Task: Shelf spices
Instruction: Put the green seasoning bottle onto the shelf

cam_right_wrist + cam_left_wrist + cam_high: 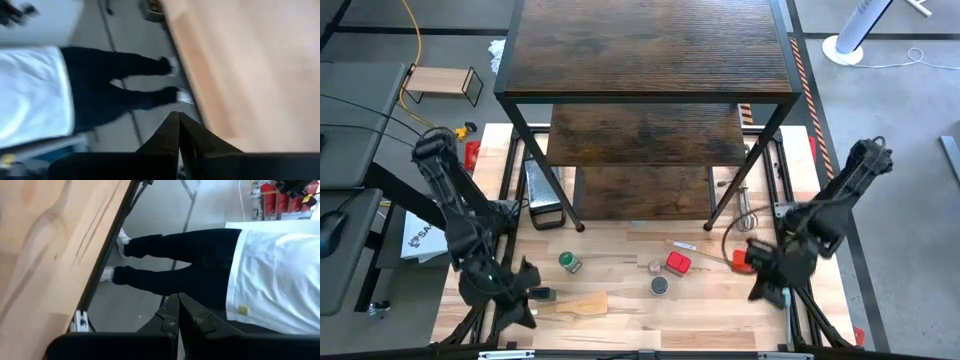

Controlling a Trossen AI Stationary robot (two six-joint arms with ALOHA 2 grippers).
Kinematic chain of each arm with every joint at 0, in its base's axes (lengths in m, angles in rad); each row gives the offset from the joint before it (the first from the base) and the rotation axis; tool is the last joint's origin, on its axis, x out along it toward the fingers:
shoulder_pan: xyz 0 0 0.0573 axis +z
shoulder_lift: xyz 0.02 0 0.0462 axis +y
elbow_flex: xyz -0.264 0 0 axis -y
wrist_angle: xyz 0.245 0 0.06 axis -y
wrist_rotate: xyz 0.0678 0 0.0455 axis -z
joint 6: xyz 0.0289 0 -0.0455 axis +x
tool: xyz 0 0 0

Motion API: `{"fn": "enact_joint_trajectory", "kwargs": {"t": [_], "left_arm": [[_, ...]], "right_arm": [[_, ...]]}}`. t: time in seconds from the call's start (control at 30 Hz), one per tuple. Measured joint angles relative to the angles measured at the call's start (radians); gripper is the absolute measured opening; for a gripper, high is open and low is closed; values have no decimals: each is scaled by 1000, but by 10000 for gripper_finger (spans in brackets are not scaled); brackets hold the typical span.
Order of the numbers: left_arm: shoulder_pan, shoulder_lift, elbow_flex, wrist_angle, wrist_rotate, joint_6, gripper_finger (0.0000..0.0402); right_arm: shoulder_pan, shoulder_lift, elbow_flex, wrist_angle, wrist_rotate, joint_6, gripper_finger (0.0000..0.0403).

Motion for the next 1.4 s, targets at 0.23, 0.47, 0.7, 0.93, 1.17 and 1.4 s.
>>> {"fn": "enact_joint_trajectory", "kwargs": {"t": [0.23, 0.47, 0.7, 0.93, 1.17, 1.4], "left_arm": [[36, 53, 0, 57, 19, 134, 0], [98, 58, 117, -32, 63, 373, 0], [115, 160, 339, -358, -97, 432, 0], [115, 354, 494, -513, -76, 355, 0], [91, 440, 591, -552, -2, 227, 0], [37, 390, 608, -742, -12, 126, 0]], "right_arm": [[48, 217, -5, 407, 55, 147, 0], [0, 403, 184, 363, 72, 35, 0], [-21, 546, 525, -235, 146, -213, 0], [32, 571, 591, -358, 183, -317, 0], [107, 579, 591, -363, 231, -293, 0], [155, 589, 591, -362, 266, -191, 0]]}}
